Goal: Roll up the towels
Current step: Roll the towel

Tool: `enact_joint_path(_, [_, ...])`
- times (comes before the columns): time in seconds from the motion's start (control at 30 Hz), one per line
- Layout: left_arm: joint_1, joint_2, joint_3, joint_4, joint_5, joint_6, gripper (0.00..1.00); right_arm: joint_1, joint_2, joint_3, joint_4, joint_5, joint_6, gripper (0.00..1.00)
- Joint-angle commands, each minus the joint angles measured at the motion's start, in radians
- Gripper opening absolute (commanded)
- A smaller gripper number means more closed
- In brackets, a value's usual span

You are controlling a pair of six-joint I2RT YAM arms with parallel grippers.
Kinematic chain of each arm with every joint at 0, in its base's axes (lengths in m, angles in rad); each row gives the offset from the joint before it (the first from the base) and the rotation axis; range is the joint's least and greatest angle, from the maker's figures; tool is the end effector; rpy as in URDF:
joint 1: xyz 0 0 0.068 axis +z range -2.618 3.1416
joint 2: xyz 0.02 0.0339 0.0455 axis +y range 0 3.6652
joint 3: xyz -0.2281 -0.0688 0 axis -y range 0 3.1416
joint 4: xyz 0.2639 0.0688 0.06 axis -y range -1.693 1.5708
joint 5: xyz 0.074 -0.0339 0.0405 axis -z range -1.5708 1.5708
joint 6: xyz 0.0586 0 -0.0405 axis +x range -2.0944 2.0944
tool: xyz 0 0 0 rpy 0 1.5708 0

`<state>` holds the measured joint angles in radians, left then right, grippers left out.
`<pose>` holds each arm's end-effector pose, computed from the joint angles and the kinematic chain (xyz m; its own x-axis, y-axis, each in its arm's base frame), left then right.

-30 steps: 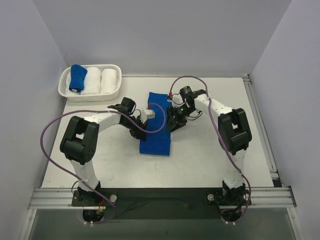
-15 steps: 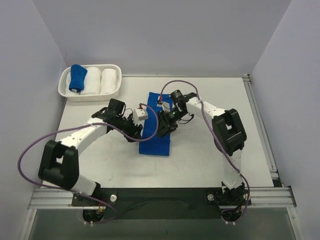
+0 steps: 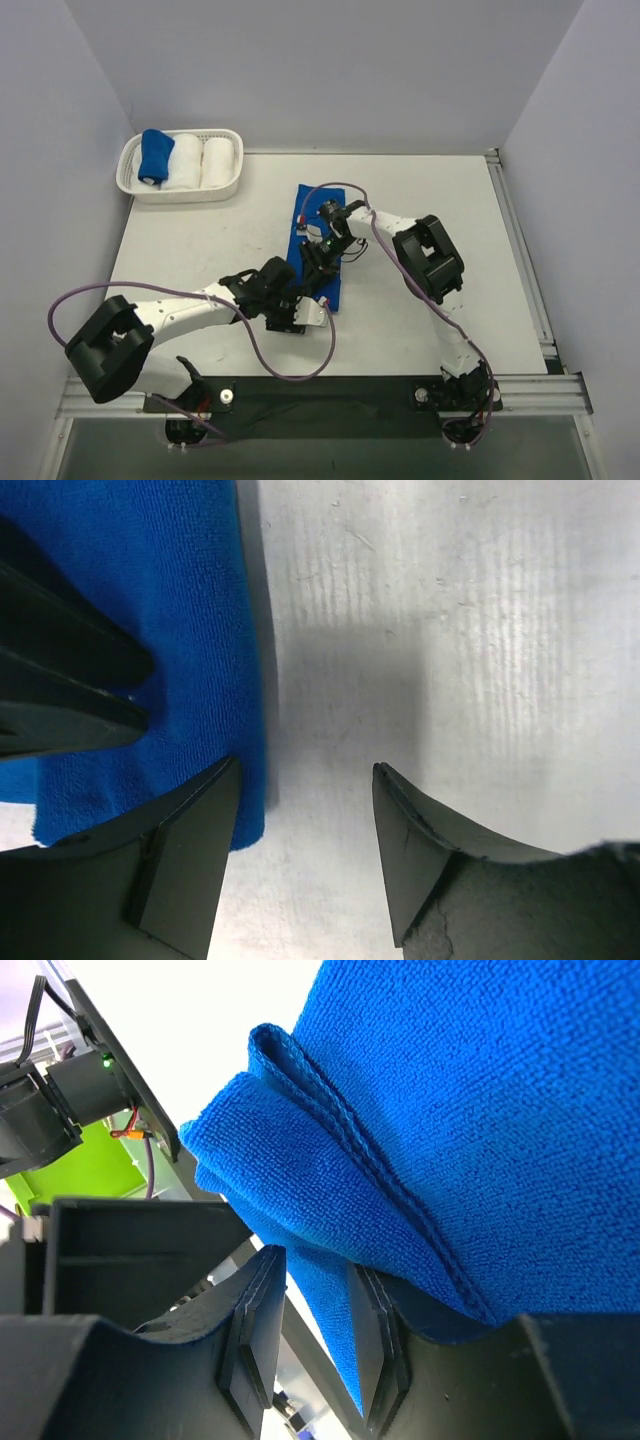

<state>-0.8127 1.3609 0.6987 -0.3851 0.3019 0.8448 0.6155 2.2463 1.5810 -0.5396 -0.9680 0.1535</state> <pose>0.1815 -0.2171 0.1091 0.1996 0.8277 -0.5245 0.9734 -0.1062 0.2029 0.3360 0.2967 0.0757 -0.8403 -0.4881 -0.2360 -0.4447 0.3717 0.8149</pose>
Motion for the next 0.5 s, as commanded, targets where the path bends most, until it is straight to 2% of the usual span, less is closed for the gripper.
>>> enact_joint_path(0.0, [-0.054, 0.029, -0.022, 0.196, -0.162, 0.077, 0.66, -0.005, 0.015, 0.027, -0.026, 0.046, -0.017, 0.32])
enact_joint_path(0.17, [-0.085, 0.070, -0.054, 0.273, -0.250, 0.074, 0.59, -0.005, 0.004, 0.010, -0.028, 0.061, -0.034, 0.32])
enact_joint_path(0.47, [-0.091, -0.075, -0.011, 0.141, -0.156, 0.063, 0.61, -0.005, 0.019, -0.009, -0.033, 0.074, -0.058, 0.32])
